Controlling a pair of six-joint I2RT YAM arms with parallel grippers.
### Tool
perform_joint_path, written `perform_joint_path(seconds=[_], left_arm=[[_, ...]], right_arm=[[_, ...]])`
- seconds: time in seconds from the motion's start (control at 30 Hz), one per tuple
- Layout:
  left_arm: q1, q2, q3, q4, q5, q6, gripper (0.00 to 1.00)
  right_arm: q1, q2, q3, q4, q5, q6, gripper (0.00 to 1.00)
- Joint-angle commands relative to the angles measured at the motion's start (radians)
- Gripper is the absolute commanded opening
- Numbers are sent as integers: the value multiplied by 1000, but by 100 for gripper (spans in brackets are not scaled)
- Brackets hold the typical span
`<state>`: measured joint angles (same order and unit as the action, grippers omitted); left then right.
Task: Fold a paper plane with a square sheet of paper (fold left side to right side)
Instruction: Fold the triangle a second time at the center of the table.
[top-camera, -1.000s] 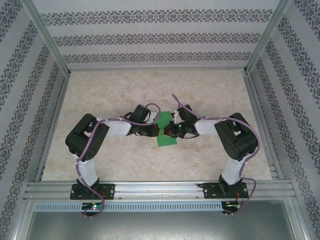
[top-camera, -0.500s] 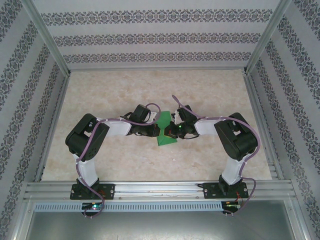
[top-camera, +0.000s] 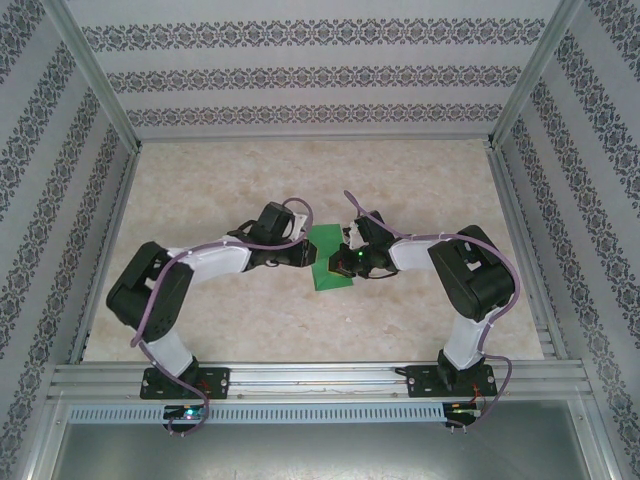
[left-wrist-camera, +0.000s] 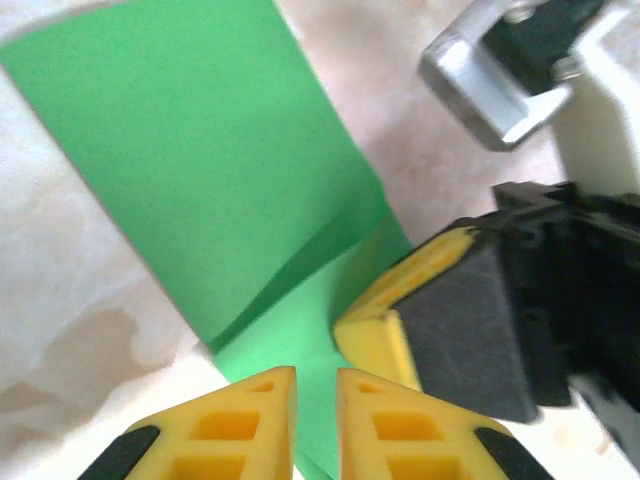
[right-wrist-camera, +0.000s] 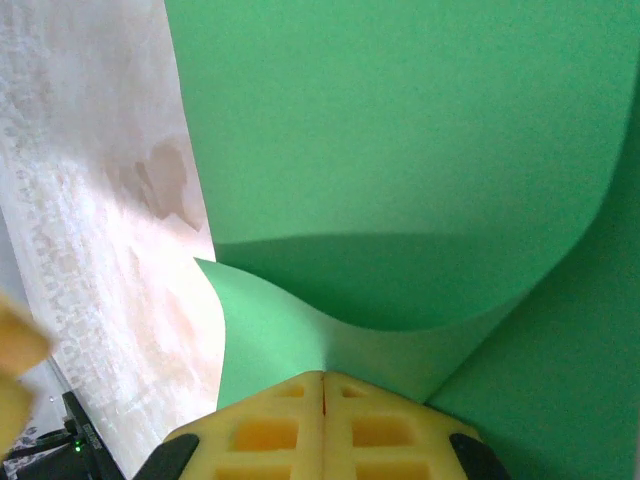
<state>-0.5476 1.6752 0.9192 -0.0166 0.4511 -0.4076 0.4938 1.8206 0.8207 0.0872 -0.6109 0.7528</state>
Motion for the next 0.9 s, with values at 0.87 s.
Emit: perform_joint_path(seconds=[0.87], left_arm=[[-101, 102, -72, 137, 136, -284, 4]], right_arm=[[2, 17, -37, -37, 26, -21, 0]])
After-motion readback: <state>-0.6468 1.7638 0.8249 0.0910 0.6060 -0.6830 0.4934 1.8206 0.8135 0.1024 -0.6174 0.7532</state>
